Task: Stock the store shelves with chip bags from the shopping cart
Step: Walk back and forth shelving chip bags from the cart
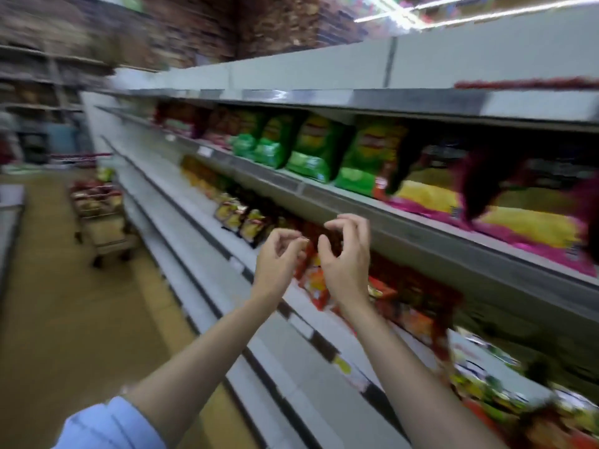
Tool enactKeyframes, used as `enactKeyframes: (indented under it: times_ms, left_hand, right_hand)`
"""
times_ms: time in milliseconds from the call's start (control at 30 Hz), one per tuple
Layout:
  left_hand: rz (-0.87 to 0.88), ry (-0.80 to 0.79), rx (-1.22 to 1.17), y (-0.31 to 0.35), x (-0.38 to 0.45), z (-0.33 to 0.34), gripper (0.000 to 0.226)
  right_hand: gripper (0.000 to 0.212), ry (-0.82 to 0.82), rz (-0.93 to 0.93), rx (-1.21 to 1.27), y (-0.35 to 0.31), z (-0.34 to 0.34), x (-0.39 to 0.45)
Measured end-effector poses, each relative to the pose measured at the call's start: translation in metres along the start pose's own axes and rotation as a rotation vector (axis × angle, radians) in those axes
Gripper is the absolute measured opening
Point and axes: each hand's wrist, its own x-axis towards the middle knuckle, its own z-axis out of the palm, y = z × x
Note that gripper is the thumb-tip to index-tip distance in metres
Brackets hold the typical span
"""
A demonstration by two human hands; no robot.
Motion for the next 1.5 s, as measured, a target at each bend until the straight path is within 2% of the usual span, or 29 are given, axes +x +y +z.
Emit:
enactKeyframes:
  times_ms: [200, 400, 533, 600, 767, 867, 1100, 1500]
  left_hand:
    - [-0.115, 0.253, 0.113, -0.049, 0.046, -0.167, 0.012]
    - [-0.158, 0.513, 0.145, -0.079, 0.052, -0.306, 0.015]
    - [-0.208, 0.666, 0.211, -0.106, 0.064, -0.382, 0.005]
    - [-0.245, 0.732, 0.232, -0.124, 0.078, -0.416, 0.007]
    - [-0.311, 0.825, 0.32, -0.17, 0.157, -0.495, 0.006]
    - [-0.33, 0.853, 0.327, -0.187, 0.239, -0.545, 0.007]
    - [-0.313, 0.864, 0.355, -0.207, 0.392, -0.622, 0.004]
    - [-0.291, 0.801, 0.308, -0.28, 0.577, -0.752, 0.004]
  right_hand:
    - [0.014, -0.253, 0.103, 0.226, -0.034, 0.196, -0.018]
    - [0.013, -0.53, 0.2, 0.355, -0.073, 0.349, -0.067]
    - [0.014, -0.645, 0.222, 0.409, -0.085, 0.435, -0.094]
    - [0.016, -0.696, 0.235, 0.425, -0.087, 0.479, -0.102]
    - [0.014, -0.774, 0.3, 0.453, -0.073, 0.599, -0.099]
    - [0.012, -0.816, 0.337, 0.485, -0.059, 0.684, -0.066]
    - [0.008, -0.852, 0.43, 0.488, -0.037, 0.831, 0.026]
    - [0.009, -0.812, 0.538, 0.49, 0.016, 1.025, 0.107]
